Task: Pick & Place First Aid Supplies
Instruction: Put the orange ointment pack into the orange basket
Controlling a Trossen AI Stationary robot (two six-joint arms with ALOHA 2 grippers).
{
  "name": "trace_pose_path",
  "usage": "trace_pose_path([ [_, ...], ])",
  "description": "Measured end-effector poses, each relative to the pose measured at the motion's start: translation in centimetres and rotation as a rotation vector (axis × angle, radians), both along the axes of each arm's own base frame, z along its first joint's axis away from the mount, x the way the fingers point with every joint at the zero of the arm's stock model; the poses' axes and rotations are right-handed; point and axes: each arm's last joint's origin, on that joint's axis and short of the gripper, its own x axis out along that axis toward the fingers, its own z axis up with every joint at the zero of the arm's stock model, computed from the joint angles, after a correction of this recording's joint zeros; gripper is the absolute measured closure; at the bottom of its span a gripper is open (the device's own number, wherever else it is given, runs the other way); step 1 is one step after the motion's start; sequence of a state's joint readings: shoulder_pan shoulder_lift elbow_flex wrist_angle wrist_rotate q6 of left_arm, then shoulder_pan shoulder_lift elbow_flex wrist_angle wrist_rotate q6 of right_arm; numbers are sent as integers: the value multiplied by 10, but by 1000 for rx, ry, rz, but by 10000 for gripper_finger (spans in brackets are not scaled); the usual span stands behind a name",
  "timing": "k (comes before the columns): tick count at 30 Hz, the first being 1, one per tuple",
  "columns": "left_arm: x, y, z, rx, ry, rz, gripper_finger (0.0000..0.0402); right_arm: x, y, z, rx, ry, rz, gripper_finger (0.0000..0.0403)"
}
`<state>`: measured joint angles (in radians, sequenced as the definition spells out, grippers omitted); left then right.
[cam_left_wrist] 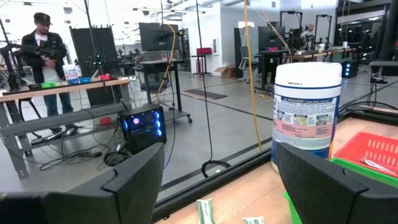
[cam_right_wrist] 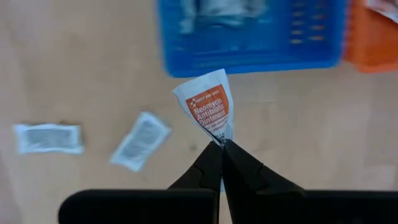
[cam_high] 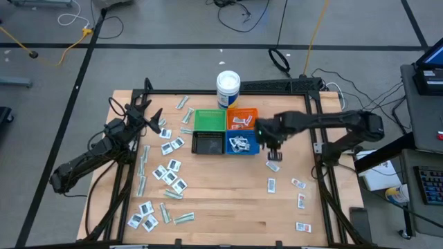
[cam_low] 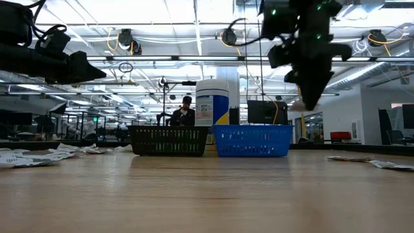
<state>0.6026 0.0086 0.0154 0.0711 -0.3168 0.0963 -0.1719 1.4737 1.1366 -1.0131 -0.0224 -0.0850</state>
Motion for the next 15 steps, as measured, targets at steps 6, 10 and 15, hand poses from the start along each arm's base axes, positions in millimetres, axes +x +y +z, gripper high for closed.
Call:
trace_pose_path([
  [6, 0, 0, 0, 0, -1, 0, 94, -4, -35, -7, -64, 41, -95, 402],
  [10, 0, 0, 0, 0, 0, 0, 94, 3, -48, -6, -84, 23, -85, 402],
  [15, 0, 0, 0, 0, 0, 0, 94, 26, -61, 3, -97, -6, -72, 402],
])
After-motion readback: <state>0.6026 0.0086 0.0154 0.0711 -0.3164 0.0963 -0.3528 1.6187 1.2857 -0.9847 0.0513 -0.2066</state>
